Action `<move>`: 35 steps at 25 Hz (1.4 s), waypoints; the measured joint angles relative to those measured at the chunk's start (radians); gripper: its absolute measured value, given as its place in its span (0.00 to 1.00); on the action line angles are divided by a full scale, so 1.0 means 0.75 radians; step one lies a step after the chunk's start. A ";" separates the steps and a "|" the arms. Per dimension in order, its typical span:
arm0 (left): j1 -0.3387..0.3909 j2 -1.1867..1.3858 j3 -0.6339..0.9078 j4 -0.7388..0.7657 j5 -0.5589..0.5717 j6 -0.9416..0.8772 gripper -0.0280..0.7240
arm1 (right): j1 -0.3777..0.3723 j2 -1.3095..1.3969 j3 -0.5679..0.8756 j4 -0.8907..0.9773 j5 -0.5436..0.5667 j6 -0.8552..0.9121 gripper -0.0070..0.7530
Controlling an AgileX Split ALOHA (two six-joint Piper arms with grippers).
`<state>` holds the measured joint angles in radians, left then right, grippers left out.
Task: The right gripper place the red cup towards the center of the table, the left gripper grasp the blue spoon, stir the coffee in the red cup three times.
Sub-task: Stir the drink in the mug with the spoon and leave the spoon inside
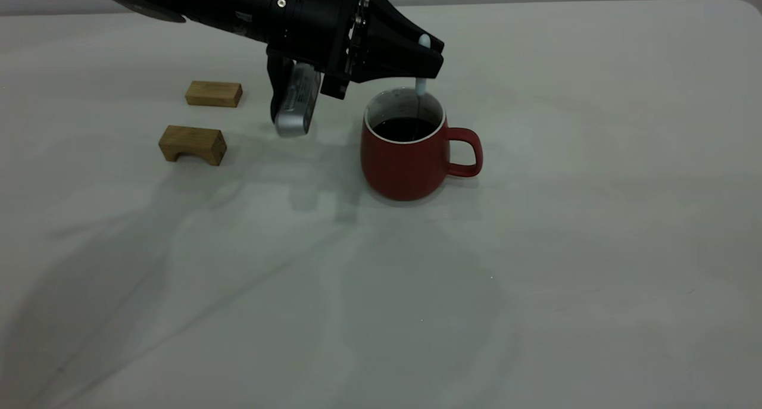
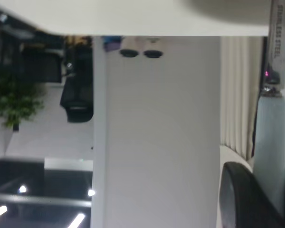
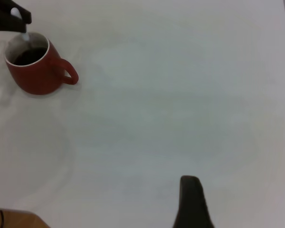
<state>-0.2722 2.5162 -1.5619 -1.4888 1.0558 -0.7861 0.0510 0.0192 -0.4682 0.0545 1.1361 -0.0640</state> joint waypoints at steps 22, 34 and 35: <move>0.003 0.000 0.000 0.001 0.028 0.099 0.26 | 0.000 0.000 0.000 0.000 0.000 0.000 0.77; 0.094 0.000 0.000 0.019 0.048 0.162 0.26 | 0.000 0.000 0.000 0.000 0.000 0.000 0.77; 0.088 0.000 0.000 -0.008 0.048 0.183 0.26 | 0.000 0.000 0.000 0.000 0.000 0.000 0.77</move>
<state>-0.2062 2.5162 -1.5619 -1.4949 1.0915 -0.6492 0.0510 0.0192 -0.4682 0.0545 1.1361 -0.0640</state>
